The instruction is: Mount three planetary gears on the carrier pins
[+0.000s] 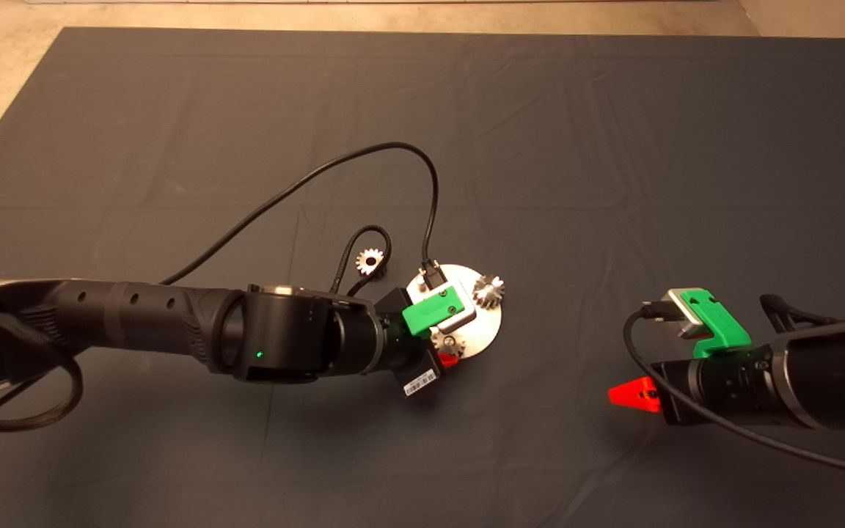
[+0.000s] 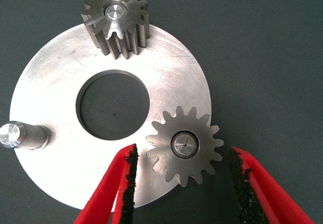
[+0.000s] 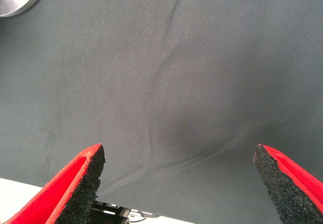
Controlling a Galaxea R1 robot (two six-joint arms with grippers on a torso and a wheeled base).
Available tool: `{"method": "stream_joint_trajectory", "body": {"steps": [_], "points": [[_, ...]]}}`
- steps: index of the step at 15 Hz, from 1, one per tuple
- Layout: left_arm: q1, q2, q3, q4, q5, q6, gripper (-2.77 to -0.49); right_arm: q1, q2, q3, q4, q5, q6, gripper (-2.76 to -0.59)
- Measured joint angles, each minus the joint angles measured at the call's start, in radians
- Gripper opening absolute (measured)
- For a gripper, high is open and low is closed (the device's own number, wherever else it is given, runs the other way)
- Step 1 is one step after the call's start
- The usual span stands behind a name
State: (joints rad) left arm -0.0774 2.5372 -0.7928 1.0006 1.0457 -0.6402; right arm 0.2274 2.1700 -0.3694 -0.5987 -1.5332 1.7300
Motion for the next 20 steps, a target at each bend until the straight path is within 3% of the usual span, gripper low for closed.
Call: {"method": "stream_joint_trajectory", "body": {"steps": [5,8,10,12,14,16,18,20], "points": [[0.0,-0.011,0.003,0.0,0.001,0.0,-1.8,0.0,0.0,0.0,0.0,0.0,0.0,-1.15],[-0.003,-0.092,0.054,-0.002,0.004,0.0,-1.8,0.0,0.0,0.0,0.001,0.0,0.0,-1.15],[-0.034,-0.134,0.069,-0.039,0.015,0.0,-1.79,0.0,0.003,0.0,0.001,0.0,0.0,-1.15],[-0.079,-0.181,0.083,-0.105,0.017,0.0,-1.66,0.0,0.004,0.0,0.002,0.001,0.0,-1.15],[-0.125,-0.238,0.11,-0.127,0.022,0.0,-1.52,0.0,0.002,0.0,0.004,-0.001,0.0,-1.15],[-0.128,-0.249,0.112,-0.137,0.04,0.012,-1.51,0.003,0.009,0.0,0.004,0.003,0.0,-1.15],[-0.126,-0.239,0.104,-0.14,0.034,0.032,-1.51,0.003,0.011,0.0,0.005,0.001,0.0,-1.15],[-0.126,-0.235,0.049,-0.14,0.023,0.051,-1.47,0.003,0.013,0.0,0.005,-0.001,0.004,-1.15]]}}
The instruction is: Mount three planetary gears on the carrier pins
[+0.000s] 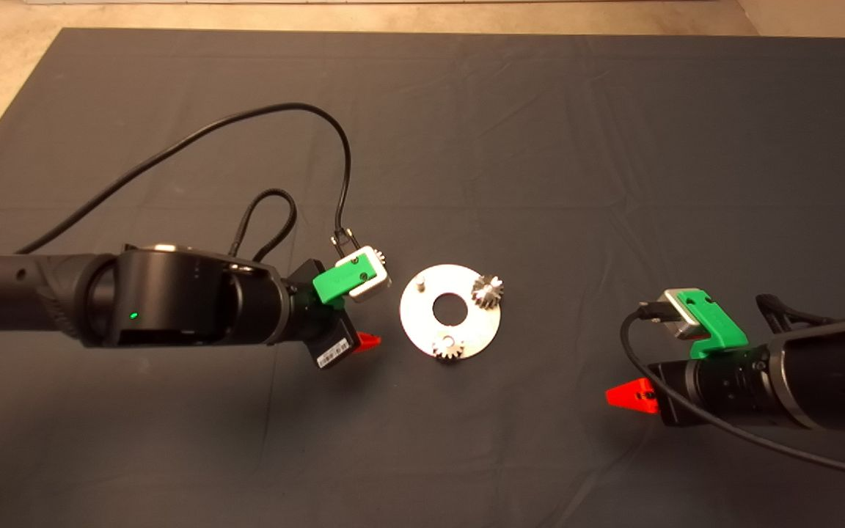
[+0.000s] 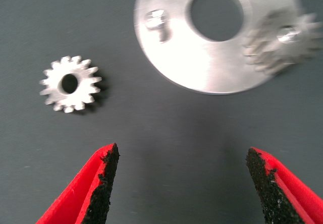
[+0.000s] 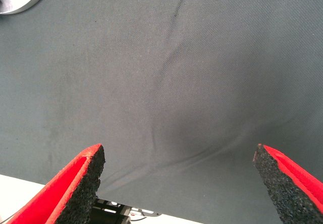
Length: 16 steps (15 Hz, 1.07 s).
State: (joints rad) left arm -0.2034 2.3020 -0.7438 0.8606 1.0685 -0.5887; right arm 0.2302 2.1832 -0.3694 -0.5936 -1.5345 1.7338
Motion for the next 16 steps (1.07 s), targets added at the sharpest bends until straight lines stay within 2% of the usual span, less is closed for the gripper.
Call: {"method": "stream_joint_trajectory", "body": {"steps": [1,2,3,6,7,10,11,14,16], "points": [[0.0,0.0,-0.032,0.0,-0.012,0.005,-1.38,0.0,0.007,0.0,0.0,0.0,0.0,-1.15],[0.0,0.003,-0.063,0.0,-0.034,0.018,-1.37,0.0,0.016,0.0,0.0,0.002,0.0,-1.15],[0.0,0.009,-0.094,0.0,-0.047,0.028,-1.37,0.0,0.023,0.0,0.0,0.002,0.001,-1.15],[0.0,0.041,-0.154,0.0,-0.069,0.088,-1.37,0.0,0.024,0.0,0.007,0.001,0.003,-1.15],[0.0,0.046,-0.168,0.0,-0.072,0.101,-1.27,0.0,0.025,0.0,0.008,0.002,0.003,-1.15],[0.0,0.055,-0.208,0.0,-0.075,0.106,-1.22,0.0,0.029,0.0,0.01,0.002,0.003,-1.15],[0.0,0.067,-0.221,0.0,-0.082,0.108,-1.22,0.0,0.031,0.0,0.011,0.002,0.003,-1.15],[0.0,0.088,-0.259,-0.001,-0.122,0.132,-1.22,0.0,0.03,0.0,0.012,0.001,0.004,-1.15],[0.0,0.095,-0.288,-0.005,-0.126,0.153,-1.22,0.0,0.031,0.0,0.013,0.001,0.004,-1.15]]}}
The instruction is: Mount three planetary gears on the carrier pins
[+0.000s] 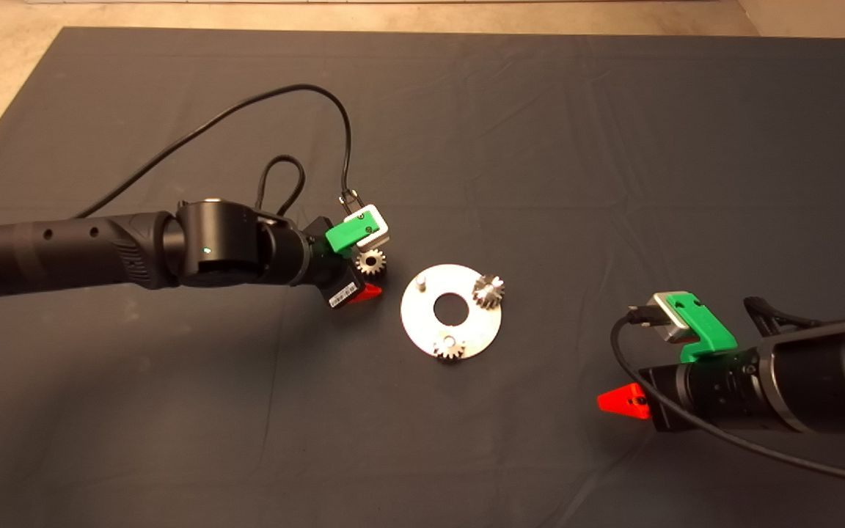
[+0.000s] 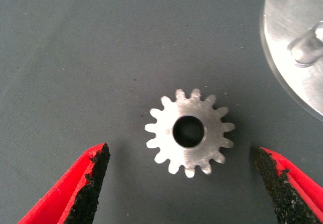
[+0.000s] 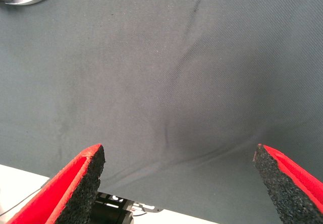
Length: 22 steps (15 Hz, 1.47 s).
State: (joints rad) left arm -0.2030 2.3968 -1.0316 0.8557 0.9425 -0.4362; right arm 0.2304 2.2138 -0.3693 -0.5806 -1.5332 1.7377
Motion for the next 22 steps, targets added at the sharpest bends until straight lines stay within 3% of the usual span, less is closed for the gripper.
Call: {"method": "stream_joint_trajectory", "body": {"steps": [4,6,10,15,17,22], "points": [[0.0,0.002,-0.005,-0.024,-0.019,0.001,-1.22,0.0,0.0,0.0,0.001,0.0,0.0,-1.15],[0.0,0.002,-0.044,-0.049,-0.06,0.004,-1.22,0.0,0.001,0.0,0.001,0.0,0.0,-1.15],[0.0,0.011,-0.069,-0.097,-0.076,0.042,-1.23,0.0,0.008,0.0,0.004,0.0,0.0,-1.15],[0.0,0.017,-0.078,-0.101,-0.097,0.045,-1.46,0.0,0.014,0.0,0.006,0.0,0.0,-1.15],[0.0,0.02,-0.081,-0.102,-0.098,0.045,-1.47,0.0,0.014,0.0,0.006,0.0,0.0,-1.15],[0.0,0.027,-0.099,-0.104,-0.106,0.045,-1.75,0.0,0.014,0.0,0.006,0.0,0.0,-1.15]]}}
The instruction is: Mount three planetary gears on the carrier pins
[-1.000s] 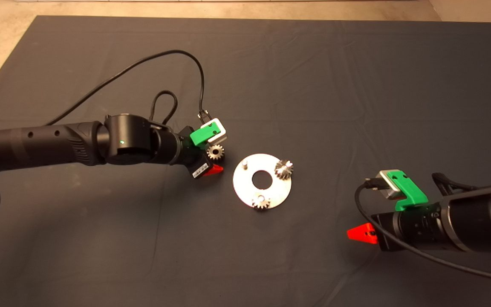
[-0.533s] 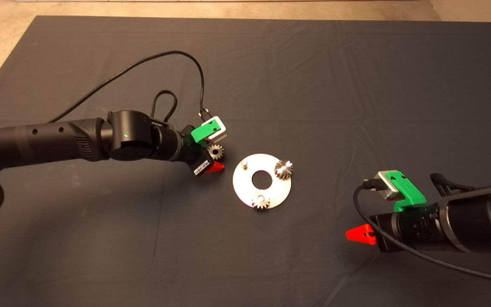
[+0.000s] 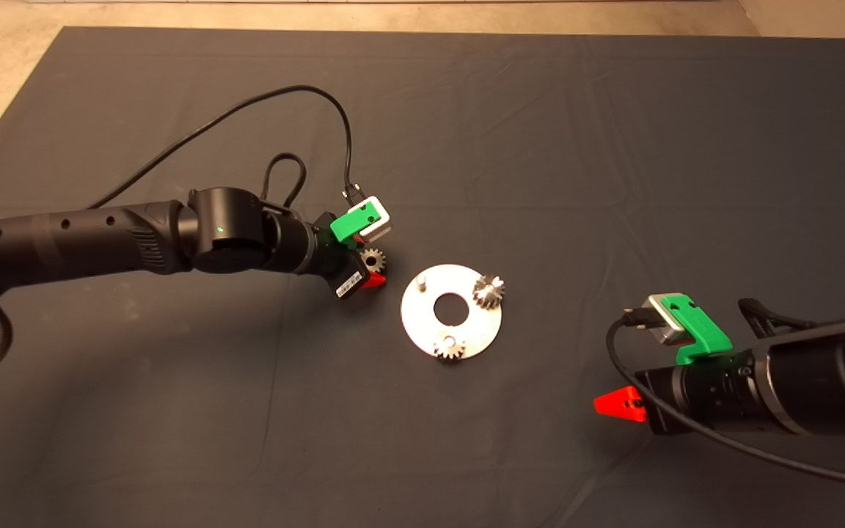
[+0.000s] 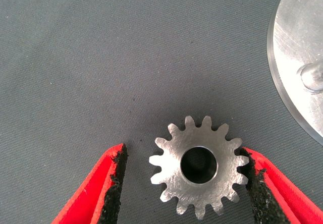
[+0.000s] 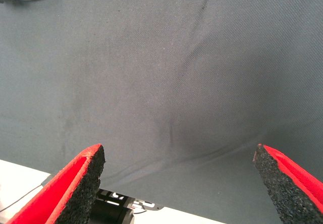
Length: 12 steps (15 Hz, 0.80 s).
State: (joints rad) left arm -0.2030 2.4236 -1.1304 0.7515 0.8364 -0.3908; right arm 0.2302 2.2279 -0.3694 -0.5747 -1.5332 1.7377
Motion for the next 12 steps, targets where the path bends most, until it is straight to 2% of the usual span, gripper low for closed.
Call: {"method": "stream_joint_trajectory", "body": {"steps": [2,3,7,10,12], "points": [[0.0,0.0,0.0,0.0,-0.001,0.0,-1.78,0.0,0.0,0.0,0.0,0.0,0.0,-1.15],[0.0,0.0,0.0,0.0,-0.004,0.0,-1.9,0.0,0.0,0.0,0.0,0.0,0.0,-1.15],[0.0,-0.005,0.0,-0.019,-0.011,0.0,-1.91,0.0,0.0,0.0,0.0,0.0,0.0,-1.15],[0.0,-0.016,0.0,-0.023,-0.014,0.003,-1.91,0.0,0.0,0.0,0.001,0.0,0.0,-1.15],[0.0,-0.024,0.0,-0.027,-0.019,0.017,-2.02,0.0,0.0,0.0,0.002,0.0,0.0,-1.15]]}}
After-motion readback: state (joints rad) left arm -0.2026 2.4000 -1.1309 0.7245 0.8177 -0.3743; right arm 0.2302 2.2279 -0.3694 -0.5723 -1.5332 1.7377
